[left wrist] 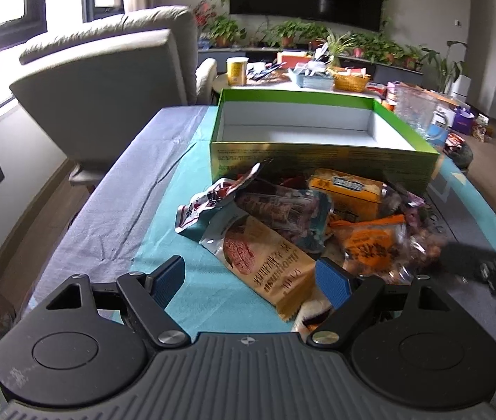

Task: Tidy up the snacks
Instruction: 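Reach the left tool down into the snack pile toward a bread bag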

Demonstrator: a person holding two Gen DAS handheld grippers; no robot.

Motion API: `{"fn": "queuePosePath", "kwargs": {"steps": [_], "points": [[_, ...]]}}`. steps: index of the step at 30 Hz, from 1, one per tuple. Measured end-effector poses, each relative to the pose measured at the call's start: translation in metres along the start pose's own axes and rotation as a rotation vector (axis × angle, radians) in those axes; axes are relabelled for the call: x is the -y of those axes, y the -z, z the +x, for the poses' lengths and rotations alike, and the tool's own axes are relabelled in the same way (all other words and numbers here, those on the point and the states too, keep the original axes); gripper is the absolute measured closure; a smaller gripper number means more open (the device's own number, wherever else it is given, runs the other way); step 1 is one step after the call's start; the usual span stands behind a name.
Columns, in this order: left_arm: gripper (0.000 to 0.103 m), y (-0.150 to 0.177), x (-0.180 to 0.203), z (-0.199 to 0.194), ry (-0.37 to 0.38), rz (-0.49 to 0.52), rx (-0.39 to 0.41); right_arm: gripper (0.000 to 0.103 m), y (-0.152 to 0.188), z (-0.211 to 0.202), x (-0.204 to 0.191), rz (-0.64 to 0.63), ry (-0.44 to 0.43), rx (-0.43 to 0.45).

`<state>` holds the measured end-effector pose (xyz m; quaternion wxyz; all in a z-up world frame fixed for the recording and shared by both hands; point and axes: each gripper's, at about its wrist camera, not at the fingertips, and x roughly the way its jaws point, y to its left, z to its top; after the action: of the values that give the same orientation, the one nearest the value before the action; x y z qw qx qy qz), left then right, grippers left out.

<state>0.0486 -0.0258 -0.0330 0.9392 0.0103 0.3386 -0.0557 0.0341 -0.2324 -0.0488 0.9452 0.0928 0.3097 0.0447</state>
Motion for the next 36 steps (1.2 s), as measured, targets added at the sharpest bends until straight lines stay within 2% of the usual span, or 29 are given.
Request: {"fn": "queuePosePath", "kwargs": {"steps": [6, 11, 15, 21, 29, 30, 32, 34, 36], "points": [[0.022, -0.013, -0.002, 0.022, -0.076, -0.071, -0.044, 0.047, -0.001, 0.011, 0.004, 0.006, 0.007, -0.015], [0.023, -0.021, -0.004, 0.044, -0.057, -0.156, -0.119, 0.047, -0.001, 0.018, 0.009, 0.017, 0.006, -0.032], [0.023, -0.026, -0.010, 0.054, -0.010, -0.225, -0.149, 0.047, -0.002, 0.022, 0.009, 0.003, 0.015, -0.029], [0.022, -0.023, -0.016, 0.059, 0.025, -0.272, -0.221, 0.047, -0.001, 0.031, 0.013, 0.010, 0.000, -0.041], [0.022, -0.023, -0.023, 0.062, 0.017, -0.332, -0.226, 0.047, -0.002, 0.038, 0.020, 0.028, -0.005, -0.051], [0.024, -0.024, -0.021, 0.062, 0.017, -0.322, -0.223, 0.047, -0.002, 0.039, 0.020, 0.027, -0.006, -0.051], [0.039, -0.025, -0.019, 0.062, 0.029, -0.293, -0.217, 0.047, -0.001, 0.038, 0.020, 0.028, -0.007, -0.051], [0.049, -0.026, -0.018, 0.061, 0.053, -0.271, -0.208, 0.047, -0.001, 0.038, 0.020, 0.031, -0.007, -0.052], [0.051, -0.025, -0.018, 0.059, 0.062, -0.246, -0.204, 0.047, -0.002, 0.038, 0.021, 0.035, -0.003, -0.051]]}}
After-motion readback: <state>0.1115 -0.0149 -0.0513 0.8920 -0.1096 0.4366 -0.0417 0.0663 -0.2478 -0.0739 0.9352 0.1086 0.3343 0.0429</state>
